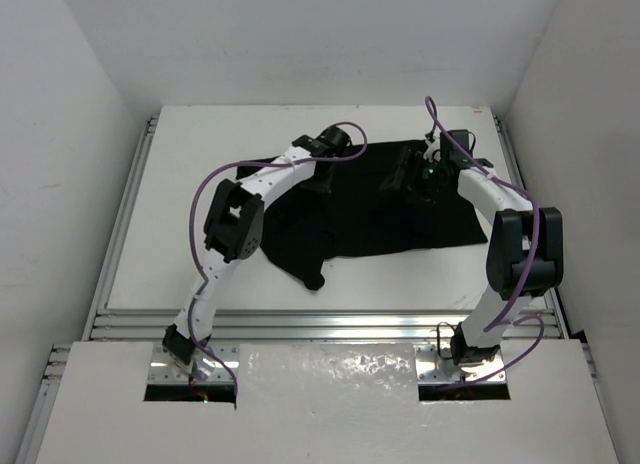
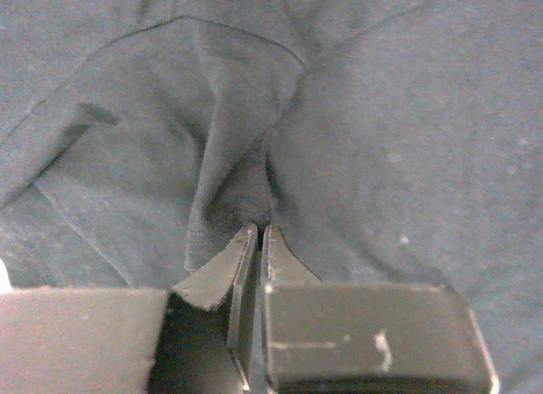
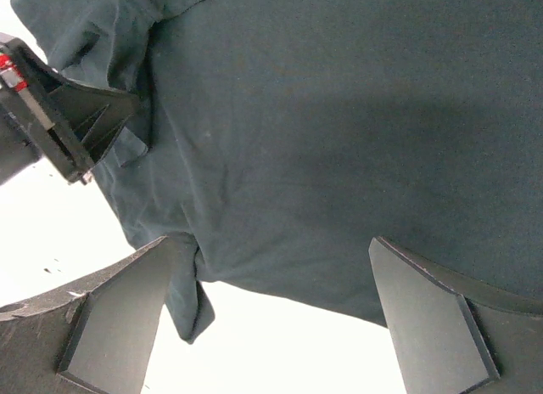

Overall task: Fold and stack the t-shirts
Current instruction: Fold the tshirt

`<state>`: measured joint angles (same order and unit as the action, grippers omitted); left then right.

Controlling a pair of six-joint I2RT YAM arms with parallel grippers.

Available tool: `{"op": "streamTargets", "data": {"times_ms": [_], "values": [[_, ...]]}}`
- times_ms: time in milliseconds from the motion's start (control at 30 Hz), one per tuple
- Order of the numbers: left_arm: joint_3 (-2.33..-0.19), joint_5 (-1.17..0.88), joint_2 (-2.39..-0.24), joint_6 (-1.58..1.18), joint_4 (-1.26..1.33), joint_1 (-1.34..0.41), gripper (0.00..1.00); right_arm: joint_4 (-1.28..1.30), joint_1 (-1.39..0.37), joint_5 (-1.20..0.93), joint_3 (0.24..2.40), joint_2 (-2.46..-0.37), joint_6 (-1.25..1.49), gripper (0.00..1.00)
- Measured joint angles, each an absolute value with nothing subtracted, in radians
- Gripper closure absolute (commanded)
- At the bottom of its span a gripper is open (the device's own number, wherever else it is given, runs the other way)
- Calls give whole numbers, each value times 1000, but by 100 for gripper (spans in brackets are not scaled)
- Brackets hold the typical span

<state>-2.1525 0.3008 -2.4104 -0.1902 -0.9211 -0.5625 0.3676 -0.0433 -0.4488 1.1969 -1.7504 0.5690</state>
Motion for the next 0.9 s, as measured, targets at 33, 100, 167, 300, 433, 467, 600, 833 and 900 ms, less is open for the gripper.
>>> {"op": "streamTargets", "data": {"times_ms": [33, 100, 167, 300, 433, 467, 600, 833, 900], "values": [[-2152, 292, -2407, -191, -921, -564, 100, 367, -44, -449, 1197, -1750, 569, 1], [-2152, 276, -2401, -193, -921, -565, 100, 368, -44, -449, 1197, -1750, 569, 1], [-2152, 252, -2397, -196, -921, -568, 100, 368, -44, -448, 1197, -1750, 569, 1], [-2152, 173, -2394, -213, -925, -575, 100, 368, -44, -446, 1197, -1750, 569, 1], [-2134, 92, -2382, -228, -917, -581, 100, 368, -44, -445, 1197, -1750, 569, 1], [-2125, 73, -2380, -235, -912, -582, 100, 368, -44, -445, 1197, -1750, 569, 1], [-2107, 10, -2379, -249, -902, -584, 100, 368, -44, -445, 1197, -1750, 569, 1], [-2133, 0, -2397, -267, -901, -584, 68, 368, -44, -446, 1197, -1750, 569, 1], [-2160, 9, -2410, -266, -906, -584, 25, 367, -44, -447, 1197, -1750, 569, 1]]}}
